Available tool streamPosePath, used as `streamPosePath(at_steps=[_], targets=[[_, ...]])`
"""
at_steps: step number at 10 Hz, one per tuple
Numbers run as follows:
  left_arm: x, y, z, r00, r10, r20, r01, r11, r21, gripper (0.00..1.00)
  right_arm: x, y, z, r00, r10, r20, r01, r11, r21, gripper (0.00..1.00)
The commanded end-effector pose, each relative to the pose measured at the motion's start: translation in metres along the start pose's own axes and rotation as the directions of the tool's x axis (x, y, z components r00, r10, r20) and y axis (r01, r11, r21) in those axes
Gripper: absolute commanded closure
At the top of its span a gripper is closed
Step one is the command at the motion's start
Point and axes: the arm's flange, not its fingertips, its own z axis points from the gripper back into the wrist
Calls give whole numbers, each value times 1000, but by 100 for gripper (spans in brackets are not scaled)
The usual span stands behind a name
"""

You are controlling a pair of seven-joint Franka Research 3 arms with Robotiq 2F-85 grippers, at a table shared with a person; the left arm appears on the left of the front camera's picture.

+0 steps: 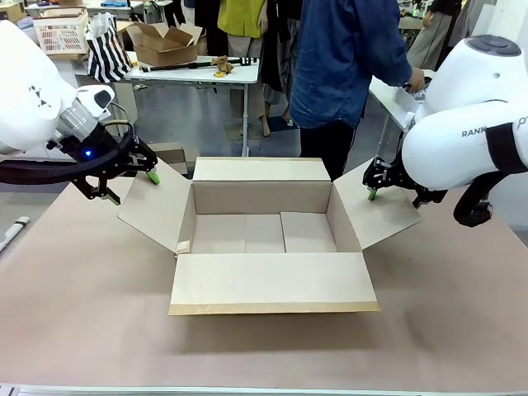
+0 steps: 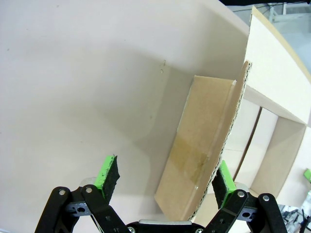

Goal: Pack the gift set into the box.
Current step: Lift both hands away from the flaps of the Package Box.

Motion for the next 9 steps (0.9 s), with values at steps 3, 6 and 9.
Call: streamPosePath(at_steps=[3,6,9], targets=[[0,1,1,1000,-3,3,3,1000,3,0,2,3,4,1000,-20,8,20,1000,-18,0],[0,1,1,1000,-3,3,3,1000,3,0,2,3,4,1000,-20,8,20,1000,-18,0],[0,1,1,1000,-3,3,3,1000,3,0,2,3,4,1000,-20,8,20,1000,-18,0]])
